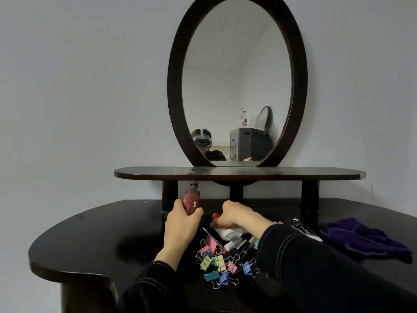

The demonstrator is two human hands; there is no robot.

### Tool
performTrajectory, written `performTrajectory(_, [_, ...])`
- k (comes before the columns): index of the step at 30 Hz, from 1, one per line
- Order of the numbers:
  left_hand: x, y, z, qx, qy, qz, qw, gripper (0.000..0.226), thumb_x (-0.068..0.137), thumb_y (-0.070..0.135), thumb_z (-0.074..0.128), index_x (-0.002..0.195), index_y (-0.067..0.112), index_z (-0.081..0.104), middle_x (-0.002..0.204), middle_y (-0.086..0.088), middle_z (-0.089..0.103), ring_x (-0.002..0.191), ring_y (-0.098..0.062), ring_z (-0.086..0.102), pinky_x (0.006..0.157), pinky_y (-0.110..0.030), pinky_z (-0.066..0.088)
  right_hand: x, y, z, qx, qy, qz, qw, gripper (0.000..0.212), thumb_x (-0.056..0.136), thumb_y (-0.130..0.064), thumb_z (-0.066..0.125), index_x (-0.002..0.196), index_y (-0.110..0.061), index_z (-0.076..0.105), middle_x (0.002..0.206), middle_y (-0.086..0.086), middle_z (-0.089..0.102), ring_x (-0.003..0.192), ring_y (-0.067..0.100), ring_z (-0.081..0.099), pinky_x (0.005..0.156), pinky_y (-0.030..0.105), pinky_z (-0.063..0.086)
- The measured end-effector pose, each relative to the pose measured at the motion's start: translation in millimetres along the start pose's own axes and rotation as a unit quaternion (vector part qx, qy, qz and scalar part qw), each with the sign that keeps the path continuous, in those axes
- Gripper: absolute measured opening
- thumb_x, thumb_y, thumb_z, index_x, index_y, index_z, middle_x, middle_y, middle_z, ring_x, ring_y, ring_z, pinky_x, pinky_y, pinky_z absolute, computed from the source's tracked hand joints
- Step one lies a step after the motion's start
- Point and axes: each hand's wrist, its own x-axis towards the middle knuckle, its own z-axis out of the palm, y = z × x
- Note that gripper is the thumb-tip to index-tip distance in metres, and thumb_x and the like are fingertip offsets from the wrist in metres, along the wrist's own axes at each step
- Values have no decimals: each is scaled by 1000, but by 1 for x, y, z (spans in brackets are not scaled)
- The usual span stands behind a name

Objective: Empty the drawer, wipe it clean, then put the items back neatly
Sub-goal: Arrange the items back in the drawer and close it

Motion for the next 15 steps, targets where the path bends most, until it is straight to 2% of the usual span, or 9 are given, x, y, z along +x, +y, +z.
performTrajectory(3, [-1, 0, -2, 7, 5, -1, 1000, 25, 80, 43, 65, 87, 27, 47, 80, 3, 61, 62, -10, 61, 45, -20, 38, 1, -5, 5, 0, 26, 12, 1000, 53, 77, -55, 77, 110, -16, 62, 112, 5, 66, 105, 27, 64, 79, 35, 51])
performTrajectory(5, [-2, 0, -4, -2, -2, -3, 1000, 25, 81, 42, 66, 89, 27, 47, 83, 0, 61, 63, -12, 62, 39, -14, 39, 1, -6, 9, 10, 46, 25, 999, 62, 75, -51, 80, 121, -15, 60, 121, 10, 60, 112, 30, 60, 80, 36, 49])
performTrajectory(7, [-4, 1, -6, -16, 0, -1, 1000, 25, 82, 40, 67, 89, 26, 48, 83, -2, 61, 62, -14, 63, 40, -11, 40, 0, -8, 14, 35, 65, 29, 997, 66, 78, -44, 81, 131, -13, 55, 131, 14, 50, 115, 33, 57, 83, 37, 48])
performTrajectory(9, [-8, 2, -8, -28, 7, 5, 1000, 24, 83, 37, 68, 89, 25, 49, 81, -2, 61, 56, -9, 61, 41, -12, 42, -3, -10, 16, 79, 78, 20, 994, 61, 84, -35, 79, 134, -12, 52, 135, 16, 46, 113, 34, 59, 84, 36, 49])
performTrajectory(13, [-18, 8, -16, -42, 16, 2, 999, 20, 83, 33, 69, 89, 23, 52, 80, -5, 62, 49, -2, 59, 41, -13, 43, -20, -7, 1, 177, 138, -4, 975, 59, 82, -31, 80, 129, -15, 48, 128, 11, 54, 109, 30, 62, 85, 37, 53])
performTrajectory(15, [-24, 11, -21, -83, 36, -6, 996, 20, 83, 30, 70, 92, 21, 55, 81, -10, 64, 47, -9, 59, 42, -19, 46, -34, -1, -10, 243, 162, -30, 956, 57, 80, -33, 81, 123, -16, 47, 118, 6, 61, 101, 25, 64, 84, 39, 56])
